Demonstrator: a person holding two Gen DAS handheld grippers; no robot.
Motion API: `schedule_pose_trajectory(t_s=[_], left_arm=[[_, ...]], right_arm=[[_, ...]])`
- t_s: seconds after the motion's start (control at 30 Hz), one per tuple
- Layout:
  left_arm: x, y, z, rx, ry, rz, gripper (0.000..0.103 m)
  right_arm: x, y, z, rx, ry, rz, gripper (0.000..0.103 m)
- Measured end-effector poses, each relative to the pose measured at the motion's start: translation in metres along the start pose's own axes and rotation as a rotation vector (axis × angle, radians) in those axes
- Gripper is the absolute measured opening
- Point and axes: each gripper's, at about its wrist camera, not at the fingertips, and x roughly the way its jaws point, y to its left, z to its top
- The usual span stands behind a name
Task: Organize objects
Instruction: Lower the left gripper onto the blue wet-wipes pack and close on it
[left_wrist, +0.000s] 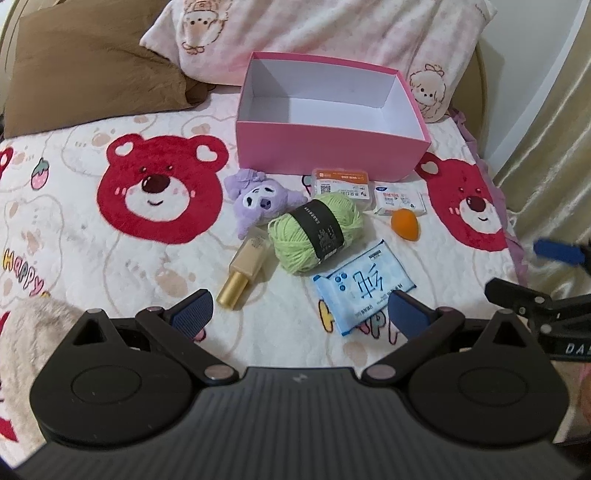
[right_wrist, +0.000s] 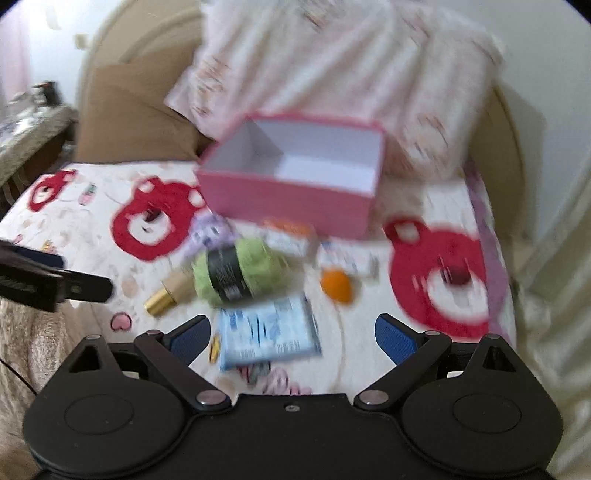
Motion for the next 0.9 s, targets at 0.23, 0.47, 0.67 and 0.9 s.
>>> schedule_pose_trajectory(t_s=[0.23, 0.47, 0.67, 0.9], left_arm=[[0.048, -0.027, 0.014, 0.024, -0.054, -0.005, 0.1], [0.09, -0.03, 0.008, -0.069, -0.053, -0.048, 0.098], [0.119, -0.029, -0.001, -0.09, -0.008, -0.053, 0.09], [0.137, -0.027, -0.015, -0.084, 0.006, -0.055, 0.076]], right_arm=[[0.079, -0.023, 0.001, -0.082, 0.151, 0.076, 0.097], [0.119, -0.033, -0.001, -0.051, 0.228, 0.157, 0.097], [0.141, -0.028, -0.005, -0.077, 0.249, 0.187, 0.097], [0.166, -0.029, -0.016, -0.044, 0.312, 0.191, 0.089]])
